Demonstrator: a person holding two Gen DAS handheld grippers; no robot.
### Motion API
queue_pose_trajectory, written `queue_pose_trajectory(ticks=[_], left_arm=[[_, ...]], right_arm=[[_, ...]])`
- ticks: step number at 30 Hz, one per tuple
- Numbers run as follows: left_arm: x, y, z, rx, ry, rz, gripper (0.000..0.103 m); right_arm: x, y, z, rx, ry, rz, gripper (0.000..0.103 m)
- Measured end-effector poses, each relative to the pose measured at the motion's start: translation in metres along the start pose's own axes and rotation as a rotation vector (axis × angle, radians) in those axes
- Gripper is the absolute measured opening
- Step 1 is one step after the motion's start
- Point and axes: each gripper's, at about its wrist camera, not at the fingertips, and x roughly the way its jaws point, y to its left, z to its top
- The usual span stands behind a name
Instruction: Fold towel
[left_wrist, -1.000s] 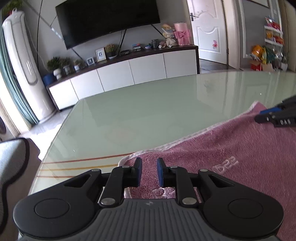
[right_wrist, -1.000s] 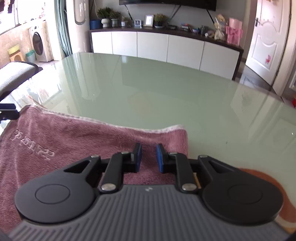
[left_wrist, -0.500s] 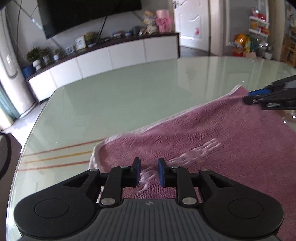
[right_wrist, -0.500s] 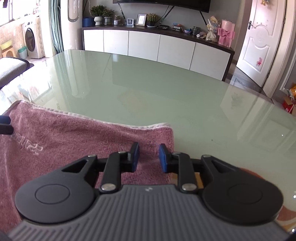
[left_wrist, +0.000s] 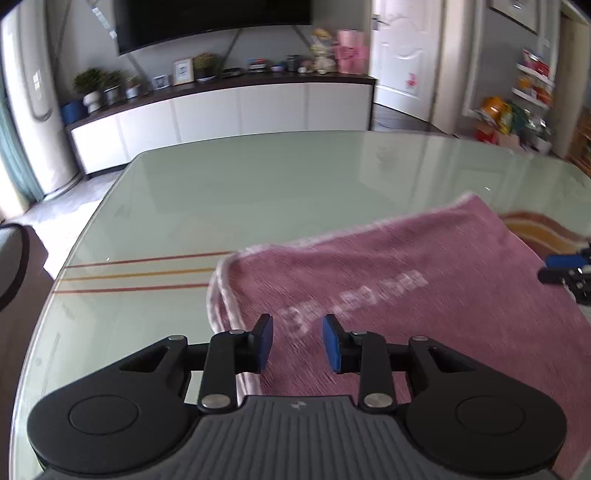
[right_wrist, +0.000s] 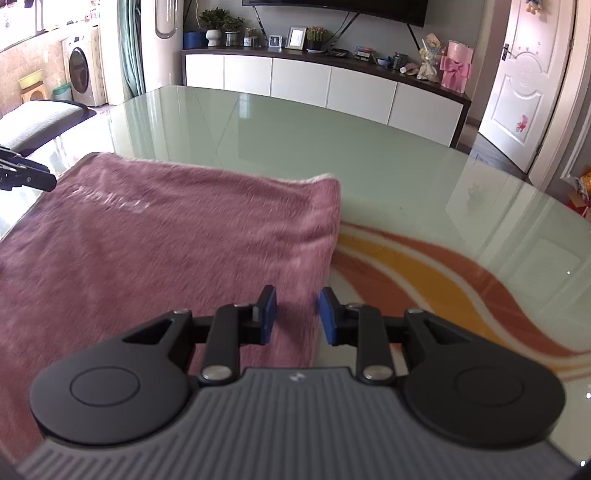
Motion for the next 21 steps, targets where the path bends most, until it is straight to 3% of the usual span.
queue_pose_trajectory(ticks=[8, 21], left_arm=[[-0.024, -0.018, -0.040, 0.003, 0.053, -0.057, 0.036], [-0.028, -0.017, -0.055, -0.019, 0.089, -0.054, 0.037]], right_arm=[[-0.044, -0.009, -0.038, 0.035, 0.023, 0.020, 0.029], [-0.068, -0.015, -0.065, 0.028, 0.051, 0.021, 0.030]])
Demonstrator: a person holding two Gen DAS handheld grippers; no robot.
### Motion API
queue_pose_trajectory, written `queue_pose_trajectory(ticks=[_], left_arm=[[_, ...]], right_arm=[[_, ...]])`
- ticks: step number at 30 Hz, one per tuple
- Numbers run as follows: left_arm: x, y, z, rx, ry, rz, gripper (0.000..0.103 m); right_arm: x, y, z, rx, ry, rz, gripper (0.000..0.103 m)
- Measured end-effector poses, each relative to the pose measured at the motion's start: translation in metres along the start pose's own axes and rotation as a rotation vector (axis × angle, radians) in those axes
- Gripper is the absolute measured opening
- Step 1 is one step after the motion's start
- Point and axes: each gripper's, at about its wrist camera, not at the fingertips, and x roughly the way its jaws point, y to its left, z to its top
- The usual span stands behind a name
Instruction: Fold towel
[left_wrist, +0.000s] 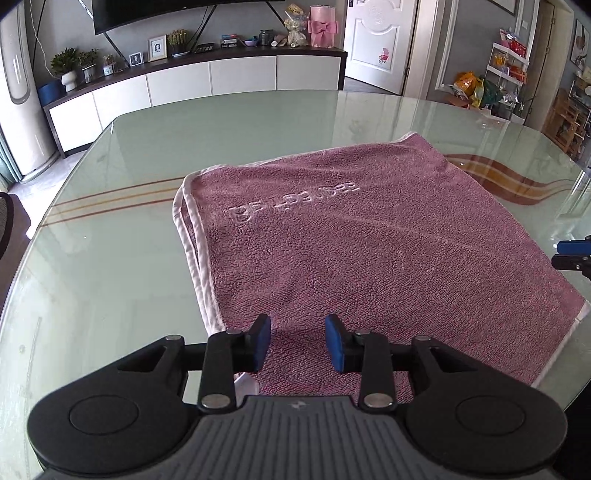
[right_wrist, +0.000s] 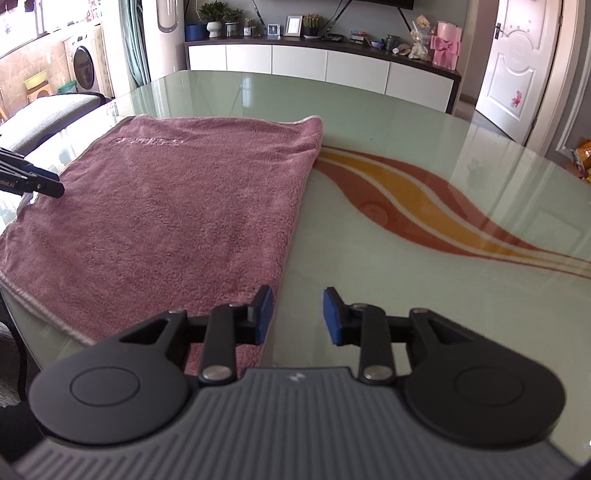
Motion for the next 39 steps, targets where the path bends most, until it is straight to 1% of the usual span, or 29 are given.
queue_pose_trajectory(ticks=[7, 12, 15, 17, 19, 20, 23, 26, 30, 33, 39], left_arm=[[0.002, 0.004, -0.002, -0.018, 0.005, -0.006, 0.038], [0.003, 0.009, 0.003, -0.044, 0.001, 0.006, 0.039], [0.003, 0.020, 0.016, -0.088, -0.017, 0.019, 0.039], [0.004, 0.028, 0.024, -0.118, -0.026, 0.015, 0.040], [0.007, 0.040, 0.039, -0.139, -0.052, 0.042, 0.042], [0.009, 0.045, 0.043, -0.147, -0.058, 0.053, 0.045], [0.022, 0.063, 0.061, -0.172, -0.056, 0.079, 0.046], [0.038, 0.073, 0.078, -0.157, -0.046, 0.069, 0.048], [0.062, 0.078, 0.098, -0.094, -0.026, 0.131, 0.048], [0.072, 0.084, 0.106, -0.104, -0.027, 0.139, 0.048], [0.085, 0.091, 0.116, -0.065, -0.021, 0.152, 0.048]], right_arm=[[0.001, 0.003, 0.002, -0.017, -0.001, 0.020, 0.030], [0.010, 0.001, 0.019, -0.040, -0.010, 0.046, 0.030], [0.025, -0.004, 0.044, -0.063, -0.021, 0.044, 0.030], [0.035, -0.008, 0.058, -0.048, -0.030, 0.052, 0.030], [0.053, -0.015, 0.079, -0.025, -0.039, 0.052, 0.030], [0.061, -0.018, 0.088, -0.017, -0.042, 0.050, 0.030], [0.086, -0.026, 0.110, 0.010, -0.038, 0.042, 0.030], [0.106, -0.029, 0.126, 0.012, -0.037, 0.031, 0.033], [0.124, -0.032, 0.147, 0.019, -0.052, 0.034, 0.036], [0.137, -0.034, 0.159, 0.016, -0.052, 0.037, 0.037], [0.159, -0.037, 0.170, 0.013, -0.034, 0.057, 0.037]])
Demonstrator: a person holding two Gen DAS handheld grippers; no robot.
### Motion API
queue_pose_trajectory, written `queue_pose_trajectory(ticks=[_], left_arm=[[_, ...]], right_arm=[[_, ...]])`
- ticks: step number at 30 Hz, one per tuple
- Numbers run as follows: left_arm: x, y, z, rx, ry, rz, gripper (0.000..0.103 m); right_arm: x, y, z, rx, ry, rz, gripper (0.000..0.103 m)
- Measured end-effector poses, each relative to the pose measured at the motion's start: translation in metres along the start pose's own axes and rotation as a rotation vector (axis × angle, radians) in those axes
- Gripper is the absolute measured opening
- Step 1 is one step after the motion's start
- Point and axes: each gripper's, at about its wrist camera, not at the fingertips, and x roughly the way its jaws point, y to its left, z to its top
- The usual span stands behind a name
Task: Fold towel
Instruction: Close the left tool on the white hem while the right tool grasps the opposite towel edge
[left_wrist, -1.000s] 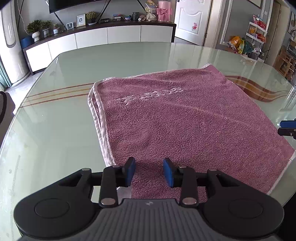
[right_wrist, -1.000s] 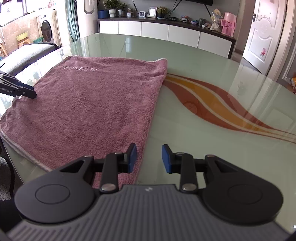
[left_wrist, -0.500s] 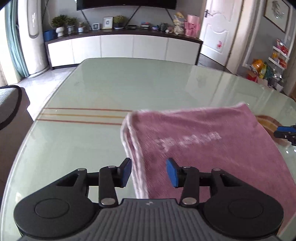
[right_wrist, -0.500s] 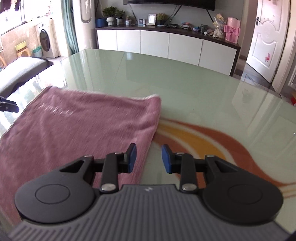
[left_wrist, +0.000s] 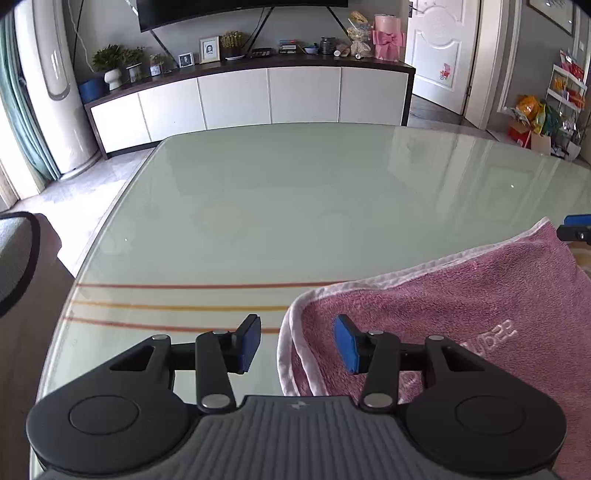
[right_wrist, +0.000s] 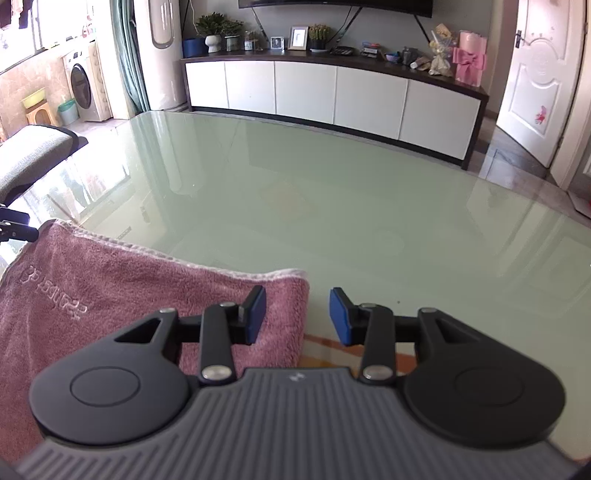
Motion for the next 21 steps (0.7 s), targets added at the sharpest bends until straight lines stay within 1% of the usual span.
queue_pose_trajectory(ticks=[6, 9, 11, 13, 16, 17, 19, 20, 21], left_arm=[[0.010, 0.005, 0.001, 0.007, 0.014, -0.026, 0.048], [0.012, 0.007, 0.001, 0.004, 0.015, -0.047, 0.047], [0.015, 0.008, 0.002, 0.000, 0.020, -0.067, 0.045], [0.016, 0.010, 0.002, -0.007, 0.026, -0.091, 0.040], [0.018, 0.010, 0.003, -0.006, 0.033, -0.117, 0.033], [0.018, 0.010, 0.003, -0.003, 0.035, -0.123, 0.029], [0.019, 0.008, 0.003, 0.001, 0.039, -0.133, 0.020], [0.019, 0.006, 0.003, 0.002, 0.041, -0.142, 0.012], [0.019, 0.003, 0.003, 0.003, 0.041, -0.139, 0.012]], right_arm=[[0.013, 0.005, -0.003, -0.023, 0.038, 0.008, 0.037], [0.015, 0.006, -0.006, -0.015, 0.035, 0.013, 0.037], [0.016, 0.005, -0.005, -0.008, 0.038, 0.021, 0.036], [0.016, 0.006, -0.005, -0.005, 0.041, 0.033, 0.029], [0.015, 0.008, -0.005, -0.012, 0.042, 0.048, 0.020], [0.015, 0.009, -0.004, -0.017, 0.041, 0.051, 0.018], [0.015, 0.012, -0.004, -0.033, 0.038, 0.050, 0.011], [0.014, 0.014, -0.004, -0.041, 0.036, 0.047, 0.010], [0.014, 0.016, -0.004, -0.048, 0.033, 0.044, 0.009]])
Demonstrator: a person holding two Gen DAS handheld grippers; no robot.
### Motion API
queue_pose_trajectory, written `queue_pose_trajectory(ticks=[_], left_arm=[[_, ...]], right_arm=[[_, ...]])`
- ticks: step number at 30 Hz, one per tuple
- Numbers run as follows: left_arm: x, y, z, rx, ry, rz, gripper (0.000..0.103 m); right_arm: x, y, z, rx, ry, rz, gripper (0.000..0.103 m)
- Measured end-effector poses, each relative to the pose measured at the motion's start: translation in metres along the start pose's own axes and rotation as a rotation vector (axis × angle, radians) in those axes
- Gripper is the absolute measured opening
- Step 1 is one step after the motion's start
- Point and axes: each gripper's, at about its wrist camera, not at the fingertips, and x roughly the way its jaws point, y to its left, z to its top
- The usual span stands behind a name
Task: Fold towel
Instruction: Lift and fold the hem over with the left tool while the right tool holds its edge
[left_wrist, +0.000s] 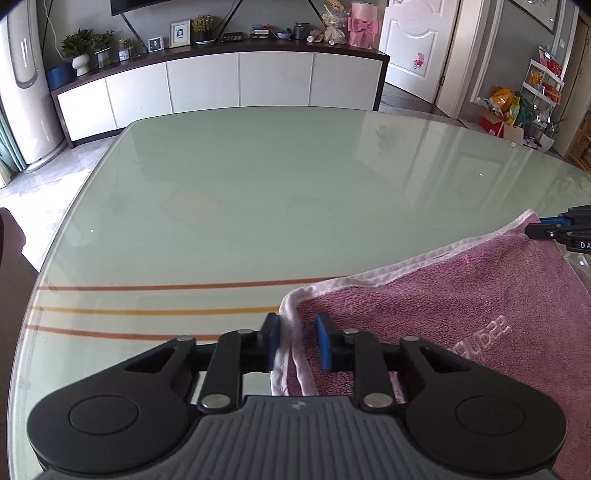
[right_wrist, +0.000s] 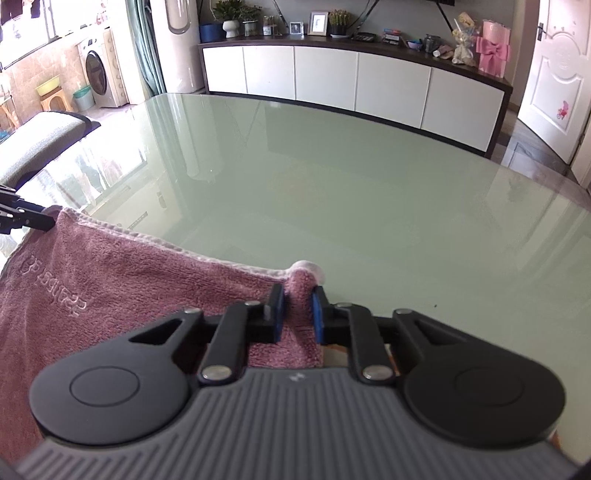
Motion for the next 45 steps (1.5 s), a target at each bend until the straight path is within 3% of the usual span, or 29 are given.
queue_pose_trajectory(ticks=[6, 15, 19, 34, 45], left_arm=[[0.001, -0.009, 0.004, 0.035, -0.001, 0.057, 0.009], [0.000, -0.016, 0.036, 0.042, -0.078, 0.084, 0.009], [-0.012, -0.023, 0.036, 0.083, -0.104, 0.079, 0.009], [-0.107, -0.044, -0.024, 0.152, -0.177, -0.012, 0.010], [-0.155, -0.056, -0.085, 0.187, -0.202, -0.083, 0.012]], right_arm=[[-0.007, 0.000, 0.005, 0.004, -0.040, -0.010, 0.008], [-0.016, -0.005, 0.020, -0.020, -0.115, -0.087, 0.008], [-0.030, -0.007, 0.017, -0.034, -0.142, -0.070, 0.008], [-0.137, 0.028, -0.036, -0.108, -0.233, 0.029, 0.008], [-0.179, 0.050, -0.094, -0.113, -0.184, 0.072, 0.008]])
